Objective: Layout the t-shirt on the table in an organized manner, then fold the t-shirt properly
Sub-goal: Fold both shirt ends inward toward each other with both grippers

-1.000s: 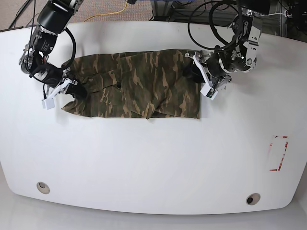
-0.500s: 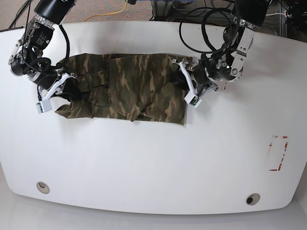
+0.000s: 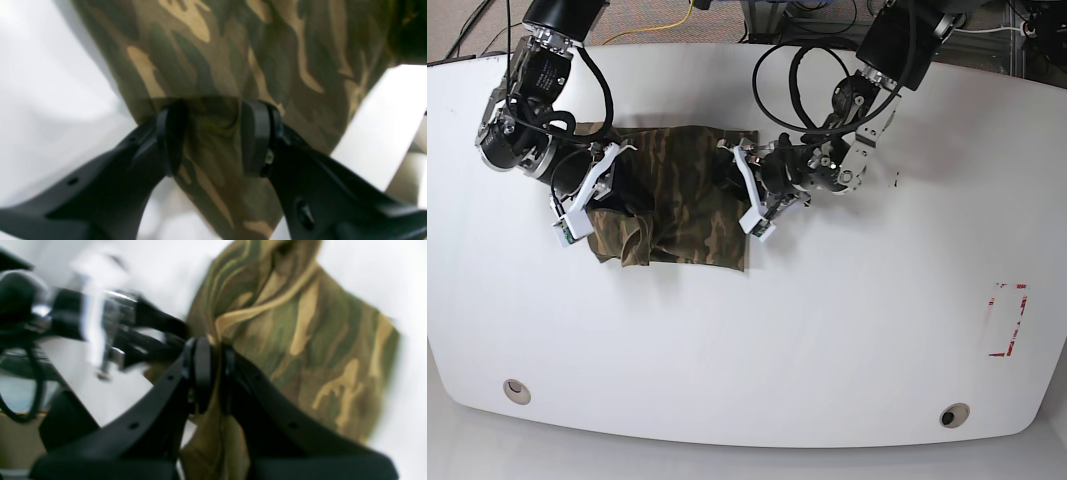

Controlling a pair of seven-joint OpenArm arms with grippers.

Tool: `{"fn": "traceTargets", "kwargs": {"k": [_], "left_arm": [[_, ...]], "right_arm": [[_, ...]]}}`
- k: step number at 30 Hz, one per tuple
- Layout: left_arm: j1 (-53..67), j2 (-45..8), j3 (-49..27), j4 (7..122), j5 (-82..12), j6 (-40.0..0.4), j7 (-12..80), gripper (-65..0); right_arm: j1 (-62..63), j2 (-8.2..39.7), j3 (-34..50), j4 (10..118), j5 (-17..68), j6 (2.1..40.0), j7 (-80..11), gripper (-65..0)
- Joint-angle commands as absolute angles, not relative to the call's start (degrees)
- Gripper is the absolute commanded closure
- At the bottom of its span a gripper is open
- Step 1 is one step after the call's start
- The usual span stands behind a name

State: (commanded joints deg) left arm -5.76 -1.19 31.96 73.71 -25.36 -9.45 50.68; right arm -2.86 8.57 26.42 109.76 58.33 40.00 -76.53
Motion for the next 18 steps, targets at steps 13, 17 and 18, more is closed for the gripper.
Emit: {"fn": "traceTargets", "kwargs": {"k": [13,17,18], "left_arm": [[-6.0,1.5,34.4,70.8,-25.5,-9.5,48.7,-25.3],[-6.0,1.5,34.4,71.0,-25.5,-9.5,48.7,-25.3],[-6.0,1.5,34.4,71.0,-25.5,-9.5,48.7,-25.3]], "right_arm": [[-0.2,5.0,23.1,107.2,55.4,40.0,-74.5,-2.9],[-0.2,5.0,21.8,104.7,54.2,40.0,-72.6,-3.3],[-0.2,5.1,21.6,104.2,54.2,40.0,-72.0,-3.3]]}}
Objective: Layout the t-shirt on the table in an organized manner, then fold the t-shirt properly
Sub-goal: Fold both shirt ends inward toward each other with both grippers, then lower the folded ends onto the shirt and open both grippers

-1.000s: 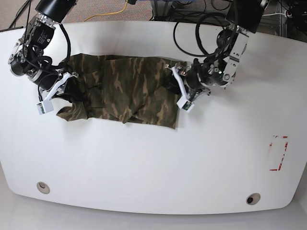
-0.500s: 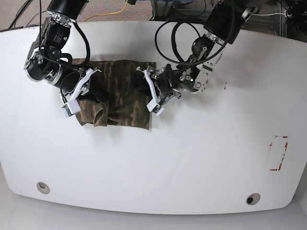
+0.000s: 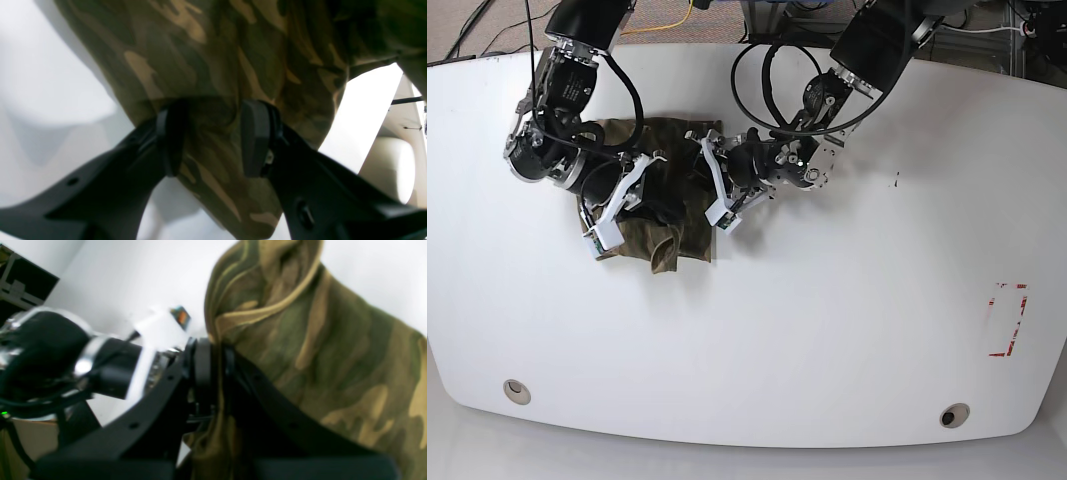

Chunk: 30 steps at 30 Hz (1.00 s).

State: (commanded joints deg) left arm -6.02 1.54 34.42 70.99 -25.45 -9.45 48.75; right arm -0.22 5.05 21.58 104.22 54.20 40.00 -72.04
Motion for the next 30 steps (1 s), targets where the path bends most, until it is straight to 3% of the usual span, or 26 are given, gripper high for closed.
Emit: {"fn": "traceTargets", "kwargs": {"k": [10,13,19,21,23,30], "left_arm": [[-6.1,1.5,34.2,70.7,-25.5,-9.5,47.3,-25.3],[-6.1,1.5,34.2,70.6,-25.5,-9.5,47.1,-25.3],[-6.3,1.5,34.2,70.8,-25.5,-9.5,47.1,-25.3],[-6.8,1.5,34.2,70.8,-25.6,-9.5,47.1,-25.3],[-7.1,1.5,34.2,70.7,-25.7,-9.5,47.1,-25.3],[-7.3,1.5,34.1,71.0,-25.7,-9.5,47.0,-25.3]], "right_arm": [[0.2,5.1,20.1,98.6,53.9,40.0,-70.7,-4.4],[1.0,5.1,20.0,97.1,53.8,40.0,-70.5,-14.6],[1.0,5.2,20.4,96.2,54.2,40.0,-69.8,-48.2],[1.0,5.3,20.4,96.4,54.3,40.0,-69.8,-54.5],[1.1,5.4,20.4,96.7,54.3,40.0,-70.0,-57.5],[0.9,6.8,20.5,103.6,54.4,40.0,-70.0,-57.5]]}}
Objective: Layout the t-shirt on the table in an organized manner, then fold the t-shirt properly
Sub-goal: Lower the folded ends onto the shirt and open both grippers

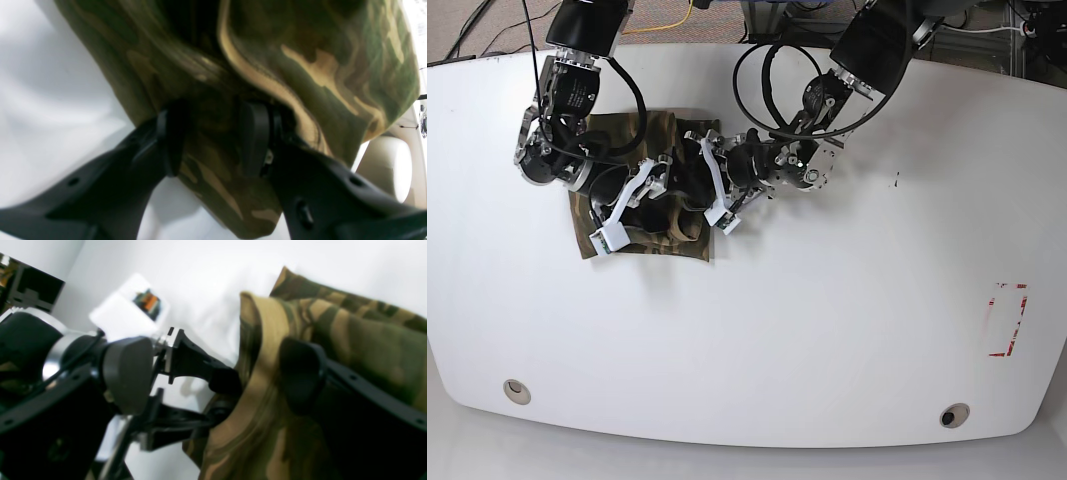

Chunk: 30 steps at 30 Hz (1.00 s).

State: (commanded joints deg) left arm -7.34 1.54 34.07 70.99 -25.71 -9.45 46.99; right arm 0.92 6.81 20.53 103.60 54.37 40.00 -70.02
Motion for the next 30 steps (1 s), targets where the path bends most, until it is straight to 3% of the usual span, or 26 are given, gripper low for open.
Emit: {"fn": "traceTargets", "kwargs": {"k": [7,18,28,30], "left_arm": [[-7.0,1.5,28.7,73.3,-25.8,-9.6,45.8,-25.3],[-5.3,1.4,19.4,85.1,-26.0,-10.0,45.8,-25.3],[-5.2,1.2,13.0,85.7,-35.9,-15.4,45.8,-25.3],[-5.1,1.0,11.8,85.8,-37.8,-15.4,45.9,-25.3]], "right_arm": [[0.9,9.8,21.1,106.5,54.4,40.0,-70.0,-57.5],[1.1,14.0,26.3,102.6,53.8,40.0,-69.8,-57.2],[-0.3,15.2,26.4,97.4,53.8,40.0,-69.7,-40.6],[-0.8,15.2,26.4,97.4,53.8,40.0,-69.7,-40.3]]}}
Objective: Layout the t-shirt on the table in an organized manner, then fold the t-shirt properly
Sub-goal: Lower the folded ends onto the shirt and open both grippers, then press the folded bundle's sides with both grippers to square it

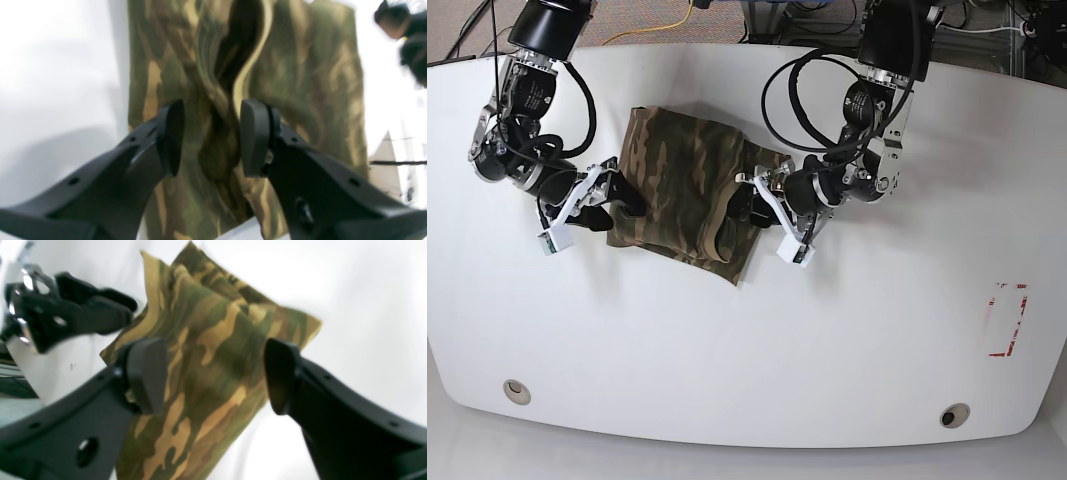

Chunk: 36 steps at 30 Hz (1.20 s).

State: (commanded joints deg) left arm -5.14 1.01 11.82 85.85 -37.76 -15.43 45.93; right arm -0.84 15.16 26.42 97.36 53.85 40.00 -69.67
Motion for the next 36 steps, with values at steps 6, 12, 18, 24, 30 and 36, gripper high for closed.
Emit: {"fn": "traceTargets", "kwargs": {"k": [6,12,18,24,30,36], "left_arm": [[-5.8,-2.5,6.7,86.2,-40.1,-15.3,45.8,-25.1],[-8.7,-4.6,5.2,81.8,-35.7,-15.3,44.0,-25.1],[-10.7,-4.3,6.3,74.9,-35.1,-15.3,43.9,-25.1],[-11.4,-2.9,11.4,70.6,-35.2,-15.3,43.7,-25.1],[-11.0,-1.8,15.2,70.6,-35.2,-15.3,43.7,-25.1],[-9.3,-1.7,17.4,70.6,-35.3,-15.3,43.7,-25.1]], "right_arm": [[-2.6,15.4,26.4,98.1,54.0,40.0,-69.7,-40.3],[-5.1,15.6,26.4,101.1,53.9,40.0,-69.7,-39.5],[-6.5,15.3,26.4,103.4,53.8,40.0,-69.7,-39.3],[-6.4,15.3,26.5,102.2,52.4,40.0,-69.5,-39.3],[-6.2,15.5,26.1,99.4,48.7,40.0,-65.7,-39.3],[-6.0,15.3,23.8,96.6,47.5,40.0,-63.2,-39.3]]}}
